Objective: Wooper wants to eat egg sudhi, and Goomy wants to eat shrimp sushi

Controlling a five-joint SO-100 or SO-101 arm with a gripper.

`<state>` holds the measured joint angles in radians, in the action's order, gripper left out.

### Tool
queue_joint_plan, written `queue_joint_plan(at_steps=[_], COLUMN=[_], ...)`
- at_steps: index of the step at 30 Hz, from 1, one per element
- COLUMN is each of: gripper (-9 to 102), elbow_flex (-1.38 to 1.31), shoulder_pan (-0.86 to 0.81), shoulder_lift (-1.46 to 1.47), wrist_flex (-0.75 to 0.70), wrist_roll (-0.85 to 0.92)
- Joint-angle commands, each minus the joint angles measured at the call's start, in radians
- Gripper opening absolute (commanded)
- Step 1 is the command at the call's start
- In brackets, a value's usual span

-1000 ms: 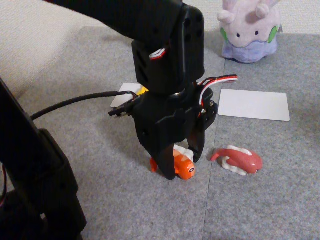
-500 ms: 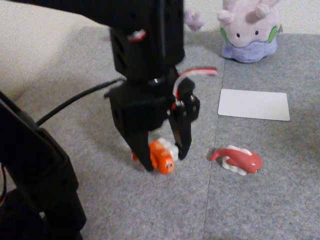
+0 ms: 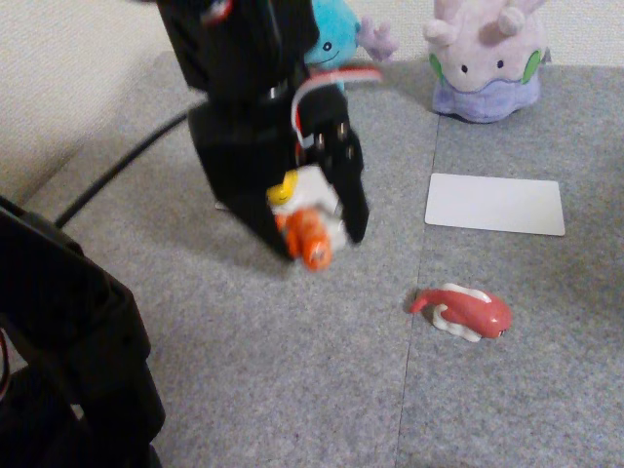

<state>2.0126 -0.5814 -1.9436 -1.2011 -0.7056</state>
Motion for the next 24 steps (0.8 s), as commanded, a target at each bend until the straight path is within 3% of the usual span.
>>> queue_joint_plan(at_steps=[1,14,24], gripper=[7,7,7], elbow_flex=[-0.179,-0.911,-1.264], shoulder_pan=[-0.026,-0.101,-0.092], shoulder_lift=[0.095,0.736,1.051], wrist_flex=[-0.035,-0.15,-0.173], wrist_roll=[-0.048,-0.149,-0.199])
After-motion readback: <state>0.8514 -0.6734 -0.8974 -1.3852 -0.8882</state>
